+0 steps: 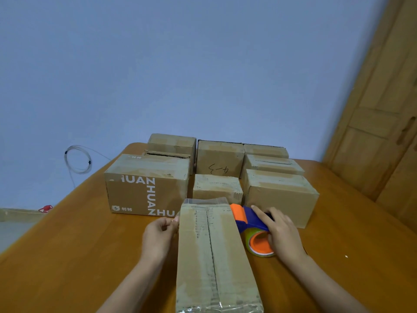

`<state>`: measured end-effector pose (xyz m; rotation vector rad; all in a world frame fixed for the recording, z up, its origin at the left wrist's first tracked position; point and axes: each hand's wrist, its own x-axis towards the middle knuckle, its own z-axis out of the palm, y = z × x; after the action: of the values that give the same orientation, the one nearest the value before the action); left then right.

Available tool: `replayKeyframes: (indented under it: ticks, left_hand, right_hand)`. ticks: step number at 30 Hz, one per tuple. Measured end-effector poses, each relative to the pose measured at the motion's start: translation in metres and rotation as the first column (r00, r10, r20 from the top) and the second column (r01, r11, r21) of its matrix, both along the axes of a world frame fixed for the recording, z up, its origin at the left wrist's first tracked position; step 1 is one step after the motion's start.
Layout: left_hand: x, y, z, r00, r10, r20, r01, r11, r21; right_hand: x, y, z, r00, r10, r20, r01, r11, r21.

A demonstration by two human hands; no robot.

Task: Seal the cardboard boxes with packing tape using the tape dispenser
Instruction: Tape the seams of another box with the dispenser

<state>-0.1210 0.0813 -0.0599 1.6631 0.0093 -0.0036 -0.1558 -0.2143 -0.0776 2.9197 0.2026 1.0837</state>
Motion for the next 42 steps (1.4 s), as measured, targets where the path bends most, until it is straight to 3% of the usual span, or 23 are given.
replayKeyframes:
  ticks: [10, 17, 25, 28, 35, 42]
  left_hand:
    - [0.002, -0.004, 0.000, 0.992, 0.002, -0.128, -0.003, 1.000, -0.006]
    - [0.002, 0.001, 0.004, 0.900, -0.091, -0.425, 0.055, 0.994, -0.097]
    - [-0.004, -0.004, 0.042, 0.994, 0.080, -0.073, -0.084, 0.995, -0.060]
    - [-0.020, -0.013, 0.063, 0.995, -0.065, -0.078, 0.059, 0.995, -0.081]
    - [-0.021, -0.014, 0.073, 0.955, -0.291, -0.054, 0.295, 0.947, 0.124]
    - [0.024, 0.010, 0.081, 0.855, -0.507, -0.108, 0.504, 0.765, 0.401]
  right_hand:
    - [-0.001, 0.005, -0.002, 0.999, -0.048, -0.018, 0.048, 0.999, -0.008]
    - [-0.004, 0.008, -0.001, 0.997, -0.067, -0.038, 0.067, 0.998, 0.007]
    - [-0.007, 0.014, 0.004, 0.996, -0.087, -0.007, 0.087, 0.996, -0.012]
    - [-0.008, 0.015, 0.004, 0.995, -0.100, -0.026, 0.100, 0.995, -0.007]
    - [-0.014, 0.022, 0.001, 0.993, -0.118, -0.018, 0.118, 0.993, 0.004]
    - [-0.026, 0.039, -0.005, 0.994, -0.110, 0.003, 0.109, 0.993, 0.051]
